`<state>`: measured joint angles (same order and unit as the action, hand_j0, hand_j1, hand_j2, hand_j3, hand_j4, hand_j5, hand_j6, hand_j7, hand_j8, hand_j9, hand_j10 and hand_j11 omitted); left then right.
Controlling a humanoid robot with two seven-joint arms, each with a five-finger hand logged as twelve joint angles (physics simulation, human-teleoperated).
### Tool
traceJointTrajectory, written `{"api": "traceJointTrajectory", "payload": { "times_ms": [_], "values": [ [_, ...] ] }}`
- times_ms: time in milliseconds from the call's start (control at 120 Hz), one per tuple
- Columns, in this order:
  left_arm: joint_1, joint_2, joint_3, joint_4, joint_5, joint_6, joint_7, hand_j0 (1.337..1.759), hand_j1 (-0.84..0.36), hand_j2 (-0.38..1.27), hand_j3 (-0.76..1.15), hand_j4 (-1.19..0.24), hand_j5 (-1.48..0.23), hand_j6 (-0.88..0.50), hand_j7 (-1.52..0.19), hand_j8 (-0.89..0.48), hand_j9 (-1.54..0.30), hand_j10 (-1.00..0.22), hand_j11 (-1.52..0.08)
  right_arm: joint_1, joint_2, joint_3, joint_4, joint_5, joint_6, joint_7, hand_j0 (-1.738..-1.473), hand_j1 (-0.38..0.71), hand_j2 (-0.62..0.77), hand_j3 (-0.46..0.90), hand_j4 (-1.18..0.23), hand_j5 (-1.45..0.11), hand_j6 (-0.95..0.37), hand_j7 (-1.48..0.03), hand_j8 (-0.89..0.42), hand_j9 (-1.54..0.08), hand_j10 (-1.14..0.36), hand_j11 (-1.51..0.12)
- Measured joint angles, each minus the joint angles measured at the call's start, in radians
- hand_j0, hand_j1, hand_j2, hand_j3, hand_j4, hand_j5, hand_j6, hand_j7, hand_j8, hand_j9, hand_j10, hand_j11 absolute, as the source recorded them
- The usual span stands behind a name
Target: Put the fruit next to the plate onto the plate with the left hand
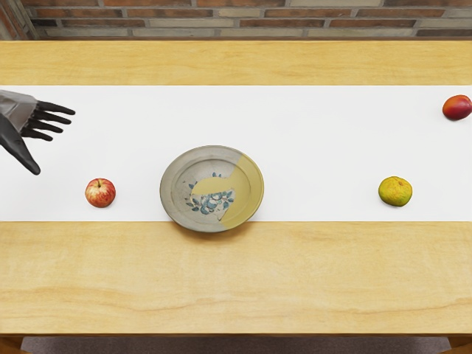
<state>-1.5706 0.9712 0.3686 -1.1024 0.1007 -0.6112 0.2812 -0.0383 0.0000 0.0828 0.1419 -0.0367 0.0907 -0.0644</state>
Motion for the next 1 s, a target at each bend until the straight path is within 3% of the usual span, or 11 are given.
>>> {"api": "traceJointTrajectory", "payload": {
  "times_ms": [350,575,708,883,1000],
  "values": [
    [0.018,0.0,0.0,0.005,0.023,0.0,0.003,1.658,0.33,0.0,0.0,-0.02,-0.02,-0.02,-0.02,-0.02,-0.02,-0.02,-0.02,-0.004,0.0,0.0,-0.001,0.001,0.0,0.0,-1.658,-0.35,0.0,0.0,0.0,0.0,0.0,0.0,0.0,0.0,0.0,0.0],
    [0.06,-0.079,0.008,0.0,0.066,0.039,0.041,1.658,0.33,0.0,0.0,-0.02,-0.02,-0.02,-0.02,-0.02,-0.02,-0.02,-0.02,-0.005,0.0,0.0,-0.001,0.001,0.0,0.0,-1.658,-0.35,0.0,0.0,0.0,0.0,0.0,0.0,0.0,0.0,0.0,0.0],
    [0.005,-0.098,0.048,-0.025,0.083,0.166,0.03,1.658,0.33,0.0,0.0,-0.02,-0.02,-0.02,-0.02,-0.02,-0.02,-0.02,-0.02,-0.005,0.0,0.0,-0.001,0.001,0.0,0.0,-1.658,-0.35,0.0,0.0,0.0,0.0,0.0,0.0,0.0,0.0,0.0,0.0],
    [-0.029,-0.143,0.13,-0.164,0.124,0.537,0.014,1.658,0.31,0.01,0.0,-0.04,-0.04,-0.04,-0.04,-0.04,-0.04,-0.04,-0.04,-0.005,0.0,0.0,-0.001,0.001,0.0,0.0,-1.658,-0.35,0.0,0.0,0.0,0.0,0.0,0.0,0.0,0.0,0.0,0.0],
    [-0.046,-0.214,0.189,-0.207,0.148,0.672,-0.002,1.658,0.3,0.01,0.0,-0.04,-0.05,-0.04,-0.05,-0.04,-0.05,-0.04,-0.05,-0.005,0.0,0.0,-0.001,0.001,0.0,0.0,-1.658,-0.35,0.0,0.0,0.0,0.0,0.0,0.0,0.0,0.0,0.0,0.0]
  ]
}}
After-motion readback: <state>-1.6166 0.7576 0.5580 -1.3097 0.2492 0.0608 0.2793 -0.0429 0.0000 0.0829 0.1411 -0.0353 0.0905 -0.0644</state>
